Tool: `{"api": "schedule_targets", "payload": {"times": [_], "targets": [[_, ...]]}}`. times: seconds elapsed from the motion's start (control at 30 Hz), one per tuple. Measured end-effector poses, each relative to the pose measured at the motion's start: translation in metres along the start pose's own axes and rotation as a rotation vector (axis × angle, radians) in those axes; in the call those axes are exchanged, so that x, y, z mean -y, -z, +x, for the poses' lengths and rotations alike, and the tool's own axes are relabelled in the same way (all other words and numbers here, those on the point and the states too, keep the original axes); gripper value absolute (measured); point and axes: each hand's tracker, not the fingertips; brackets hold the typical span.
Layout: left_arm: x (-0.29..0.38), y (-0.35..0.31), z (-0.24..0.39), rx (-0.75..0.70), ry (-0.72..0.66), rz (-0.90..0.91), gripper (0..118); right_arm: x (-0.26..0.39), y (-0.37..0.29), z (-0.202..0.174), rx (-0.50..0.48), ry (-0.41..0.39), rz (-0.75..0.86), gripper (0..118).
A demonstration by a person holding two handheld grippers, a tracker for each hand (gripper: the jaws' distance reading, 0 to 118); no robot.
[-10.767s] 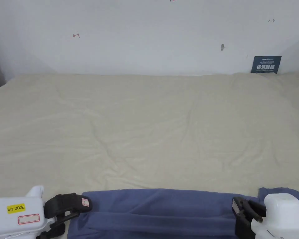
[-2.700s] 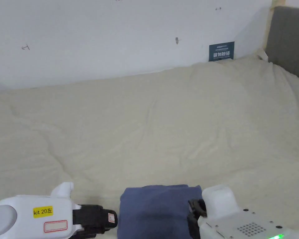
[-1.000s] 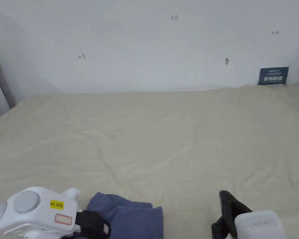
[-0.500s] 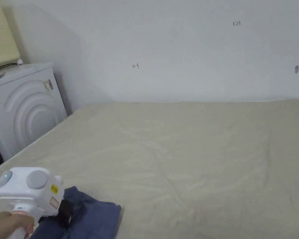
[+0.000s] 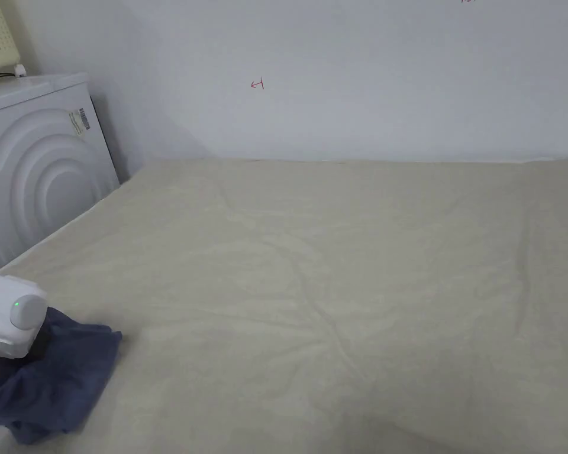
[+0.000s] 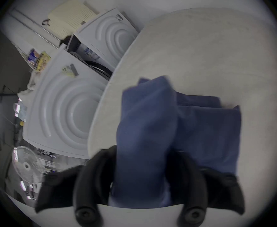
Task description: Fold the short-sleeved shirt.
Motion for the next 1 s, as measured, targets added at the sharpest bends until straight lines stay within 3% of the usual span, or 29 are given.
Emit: {"api": "schedule_targets", "payload": {"times": [0.07,0.27,0.3,0.33,0.47,0.57,0.67,0.8,0.87,0.93,1.0], "targets": [[0.004,-0.003,-0.001,-0.033,0.043,0.032,117,0.001,0.002,0.000,-0.018,0.007,-0.012,0],[0.018,-0.047,-0.003,0.053,0.026,0.116,118,0.005,-0.003,-0.002,-0.066,0.020,-0.022,0],[0.023,-0.058,-0.001,0.089,-0.021,0.149,114,0.005,-0.004,-0.001,-0.069,0.022,-0.020,0],[0.024,-0.064,-0.002,0.134,-0.053,0.174,102,0.005,-0.005,-0.001,-0.067,0.018,-0.021,0],[0.052,-0.113,0.012,0.269,-0.240,0.293,9,0.002,-0.012,0.011,-0.071,0.032,-0.001,0],[0.079,-0.165,0.034,0.325,-0.294,0.441,0,-0.004,-0.017,0.021,-0.074,0.038,0.006,0],[0.098,-0.214,0.060,0.431,-0.284,0.504,0,-0.010,-0.023,0.034,-0.073,0.034,0.017,0],[0.117,-0.275,0.091,0.454,-0.264,0.603,0,-0.016,-0.030,0.052,-0.071,0.057,0.031,0],[0.126,-0.302,0.109,0.446,-0.323,0.615,0,-0.019,-0.034,0.059,-0.075,0.071,0.037,0],[0.137,-0.326,0.123,0.544,-0.325,0.683,0,-0.022,-0.038,0.068,-0.073,0.083,0.056,0],[0.151,-0.354,0.143,0.535,-0.339,0.695,0,-0.025,-0.040,0.076,-0.062,0.084,0.071,0]]}}
